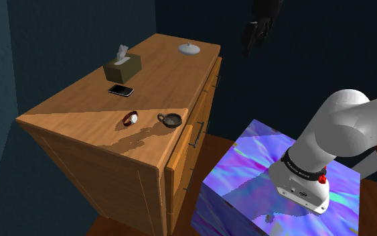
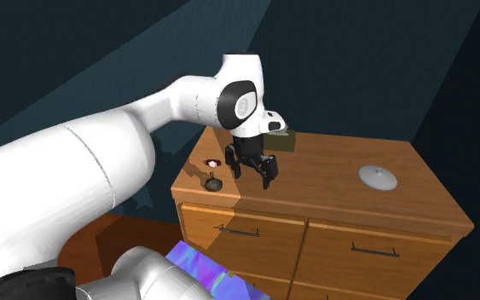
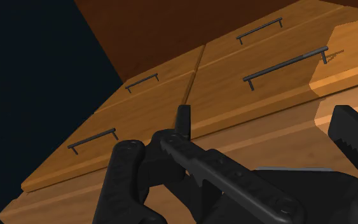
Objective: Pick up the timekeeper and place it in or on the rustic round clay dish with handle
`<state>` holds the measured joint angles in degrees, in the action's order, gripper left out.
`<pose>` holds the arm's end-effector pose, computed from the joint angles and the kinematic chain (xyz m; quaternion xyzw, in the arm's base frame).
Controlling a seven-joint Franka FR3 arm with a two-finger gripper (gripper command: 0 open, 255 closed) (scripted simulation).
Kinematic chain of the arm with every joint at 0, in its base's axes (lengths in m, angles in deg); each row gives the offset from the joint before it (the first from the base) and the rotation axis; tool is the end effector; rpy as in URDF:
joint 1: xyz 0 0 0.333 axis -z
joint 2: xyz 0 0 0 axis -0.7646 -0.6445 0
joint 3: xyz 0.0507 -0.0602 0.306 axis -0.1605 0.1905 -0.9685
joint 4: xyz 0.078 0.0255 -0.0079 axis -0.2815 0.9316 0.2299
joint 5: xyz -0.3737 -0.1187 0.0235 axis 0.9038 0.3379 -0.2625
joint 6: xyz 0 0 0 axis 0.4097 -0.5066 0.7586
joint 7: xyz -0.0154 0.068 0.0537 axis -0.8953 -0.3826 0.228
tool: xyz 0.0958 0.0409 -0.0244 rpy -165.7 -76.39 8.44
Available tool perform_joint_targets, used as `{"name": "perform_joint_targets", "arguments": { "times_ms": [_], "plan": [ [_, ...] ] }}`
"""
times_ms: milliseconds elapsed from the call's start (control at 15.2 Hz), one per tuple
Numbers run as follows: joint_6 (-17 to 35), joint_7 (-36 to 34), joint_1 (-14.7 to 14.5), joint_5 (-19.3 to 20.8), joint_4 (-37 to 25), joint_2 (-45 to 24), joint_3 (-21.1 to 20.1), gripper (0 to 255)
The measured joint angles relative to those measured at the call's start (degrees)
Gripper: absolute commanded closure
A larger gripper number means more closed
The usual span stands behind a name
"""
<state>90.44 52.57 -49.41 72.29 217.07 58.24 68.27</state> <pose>0.3174 -0.0207 0.5730 0.9983 -0.0240 0.0044 0.0525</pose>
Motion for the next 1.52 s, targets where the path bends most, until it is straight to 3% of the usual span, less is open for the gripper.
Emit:
{"name": "perform_joint_targets", "arguments": {
  "times_ms": [396, 858, 1518],
  "plan": [
    [4.32, -6.88, -0.87, -2.99, 1.00, -3.70, -4.11, 0],
    [12.65, -19.14, -1.98, -6.80, -1.18, -14.41, -11.35, 0],
    [21.38, -35.97, -2.13, -5.90, -11.12, -33.15, -19.42, 0]
  ]
}}
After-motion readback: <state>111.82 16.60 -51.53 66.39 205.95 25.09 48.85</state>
